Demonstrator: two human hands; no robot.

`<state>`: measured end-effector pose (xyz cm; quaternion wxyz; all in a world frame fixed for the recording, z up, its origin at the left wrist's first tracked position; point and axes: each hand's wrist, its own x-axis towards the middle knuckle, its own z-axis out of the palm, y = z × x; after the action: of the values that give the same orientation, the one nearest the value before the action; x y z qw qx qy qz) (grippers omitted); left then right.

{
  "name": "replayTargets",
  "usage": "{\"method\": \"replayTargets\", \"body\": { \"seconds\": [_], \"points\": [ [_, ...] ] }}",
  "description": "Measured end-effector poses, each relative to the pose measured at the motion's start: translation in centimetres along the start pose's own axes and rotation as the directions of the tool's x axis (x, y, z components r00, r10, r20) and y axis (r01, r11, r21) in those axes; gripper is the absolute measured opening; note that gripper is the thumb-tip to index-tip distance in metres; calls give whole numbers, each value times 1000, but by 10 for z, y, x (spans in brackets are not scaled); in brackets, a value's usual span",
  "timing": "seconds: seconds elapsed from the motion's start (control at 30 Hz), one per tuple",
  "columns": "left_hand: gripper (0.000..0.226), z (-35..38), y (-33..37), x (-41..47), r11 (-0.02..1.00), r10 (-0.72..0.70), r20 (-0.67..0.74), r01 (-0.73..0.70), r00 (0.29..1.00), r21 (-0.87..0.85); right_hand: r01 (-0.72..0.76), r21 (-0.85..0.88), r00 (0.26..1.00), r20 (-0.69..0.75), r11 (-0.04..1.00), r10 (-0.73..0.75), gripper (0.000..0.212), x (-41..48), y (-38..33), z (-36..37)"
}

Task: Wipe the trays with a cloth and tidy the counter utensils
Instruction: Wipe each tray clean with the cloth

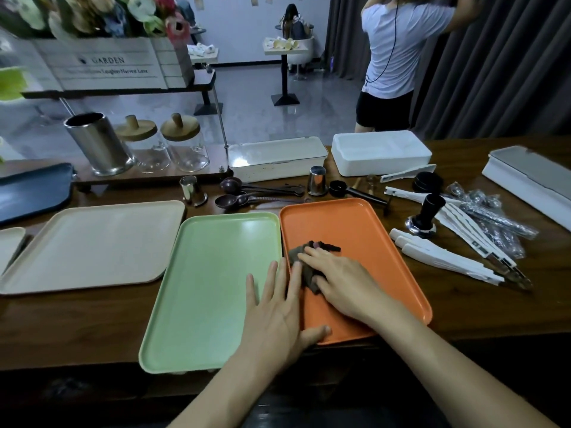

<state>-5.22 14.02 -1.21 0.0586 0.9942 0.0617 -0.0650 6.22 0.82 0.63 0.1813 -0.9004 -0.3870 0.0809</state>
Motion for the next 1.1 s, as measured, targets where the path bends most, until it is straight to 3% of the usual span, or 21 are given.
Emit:
{"method": "replayTargets", "body": {
  "seconds": [0.17,0.4,0.87,1.1],
  "points": [
    [124,-1,-3,0,999,-54,20,54,998,-6,-36,-30,999,26,999,37,56,30,2,-8],
    [139,-3,-15,-4,999,16,67,-13,998,-39,-110,-64,994,4,992,111,52,82,-2,-11],
    [150,-7,-17,3,993,117,55,-118,992,16,-121,77,990,85,990,115,57,-69,-27,-3],
    [144,-11,-18,7,980,169,98,-178,981,91,-324,-11,945,28,946,325,52,-100,-27,-14]
  ]
}}
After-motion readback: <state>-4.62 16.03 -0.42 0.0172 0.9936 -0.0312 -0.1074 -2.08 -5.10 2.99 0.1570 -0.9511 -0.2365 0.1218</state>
